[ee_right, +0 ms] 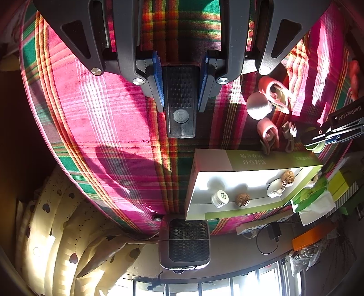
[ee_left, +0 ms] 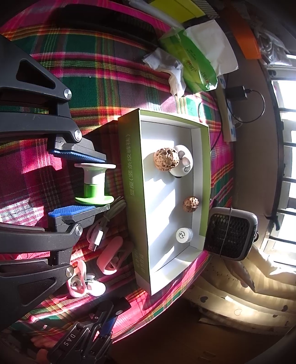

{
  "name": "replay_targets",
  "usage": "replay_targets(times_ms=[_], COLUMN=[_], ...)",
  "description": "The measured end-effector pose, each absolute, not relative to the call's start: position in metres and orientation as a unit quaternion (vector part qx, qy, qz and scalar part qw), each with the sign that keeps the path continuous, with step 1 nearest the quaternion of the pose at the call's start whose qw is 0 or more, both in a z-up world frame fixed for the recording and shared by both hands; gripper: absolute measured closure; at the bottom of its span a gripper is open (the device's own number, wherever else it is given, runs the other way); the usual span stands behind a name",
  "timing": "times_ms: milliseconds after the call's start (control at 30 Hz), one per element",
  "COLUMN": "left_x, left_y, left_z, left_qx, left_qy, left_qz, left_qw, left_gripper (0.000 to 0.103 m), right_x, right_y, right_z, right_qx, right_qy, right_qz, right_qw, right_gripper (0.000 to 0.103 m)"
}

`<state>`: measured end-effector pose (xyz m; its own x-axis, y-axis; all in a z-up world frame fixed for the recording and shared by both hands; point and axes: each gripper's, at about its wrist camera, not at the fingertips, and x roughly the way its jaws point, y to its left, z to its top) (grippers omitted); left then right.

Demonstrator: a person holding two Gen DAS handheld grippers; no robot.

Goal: Organize objects
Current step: 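Lift the black remote and green-white spool off the cloth toward the box, then lower the remote and spool into the box and open both tools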

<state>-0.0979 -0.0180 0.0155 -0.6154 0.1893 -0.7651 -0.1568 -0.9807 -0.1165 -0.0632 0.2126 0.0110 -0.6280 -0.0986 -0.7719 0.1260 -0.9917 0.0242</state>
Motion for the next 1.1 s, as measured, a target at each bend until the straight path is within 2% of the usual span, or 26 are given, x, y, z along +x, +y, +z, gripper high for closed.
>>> replay_targets(times_ms=[633,1100], left_x=[-0.101,-0.131], left_y=[-0.012,-0.009], left_z=[0.042,0.058], left_qx=[-0.414,-0.406], left_qy=[-0.025,-0.025], left_qz=[0.902,0.905], left_qw=[0.119,0.123], left_gripper=[0.072,0.072], right_x=[-0.069,-0.106], right_y=[0.203,0.188], right_z=[0.035,0.058], right_qx=[0.407,0.399], right_qy=[0.012,0.011], right_qz=[-0.908,-0.907], right_qw=[0.099,0.133], right_gripper=[0.075,0.075])
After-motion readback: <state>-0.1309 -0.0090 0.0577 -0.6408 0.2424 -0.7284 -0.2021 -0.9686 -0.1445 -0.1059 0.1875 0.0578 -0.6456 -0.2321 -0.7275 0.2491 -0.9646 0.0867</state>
